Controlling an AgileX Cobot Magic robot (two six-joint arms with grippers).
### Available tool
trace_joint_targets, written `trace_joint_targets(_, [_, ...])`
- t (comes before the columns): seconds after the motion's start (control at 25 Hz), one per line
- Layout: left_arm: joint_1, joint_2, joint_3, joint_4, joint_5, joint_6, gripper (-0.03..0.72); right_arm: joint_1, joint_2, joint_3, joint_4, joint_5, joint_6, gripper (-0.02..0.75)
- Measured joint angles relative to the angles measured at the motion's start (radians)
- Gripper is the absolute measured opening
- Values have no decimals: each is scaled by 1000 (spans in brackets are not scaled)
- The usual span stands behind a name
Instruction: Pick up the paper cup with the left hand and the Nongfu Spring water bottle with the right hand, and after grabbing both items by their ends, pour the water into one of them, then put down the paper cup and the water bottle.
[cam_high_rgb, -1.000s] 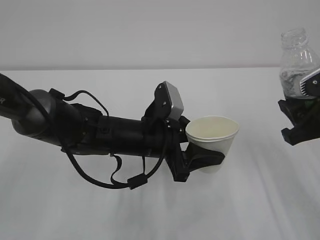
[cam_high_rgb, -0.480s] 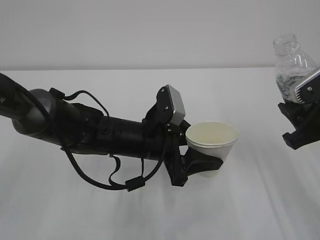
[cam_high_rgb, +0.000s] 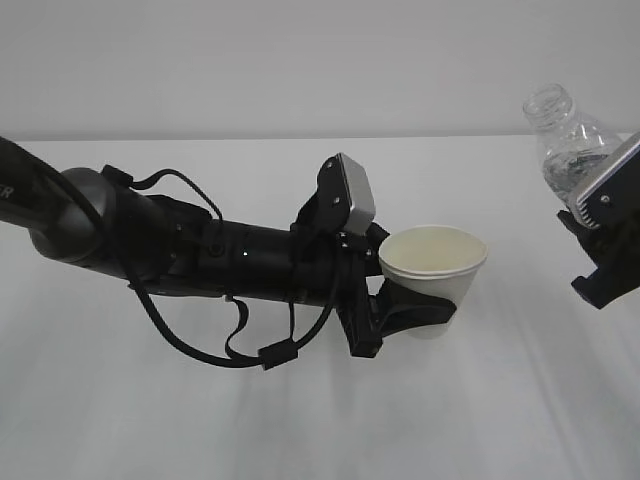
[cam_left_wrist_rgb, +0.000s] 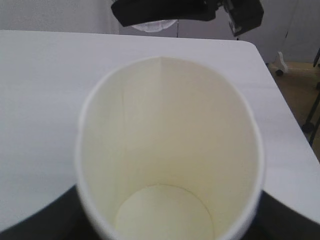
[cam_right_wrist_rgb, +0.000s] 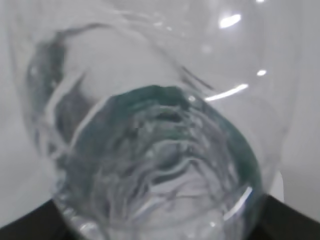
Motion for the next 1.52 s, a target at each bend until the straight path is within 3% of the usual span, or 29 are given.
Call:
trace_joint_targets(0.88, [-49, 0, -35, 13, -26, -4, 428, 0, 0, 0, 0, -24, -214, 434])
trace_joint_targets(1.52, [-49, 2, -52, 14, 46, -4, 428, 0, 0, 0, 0, -27, -356, 433])
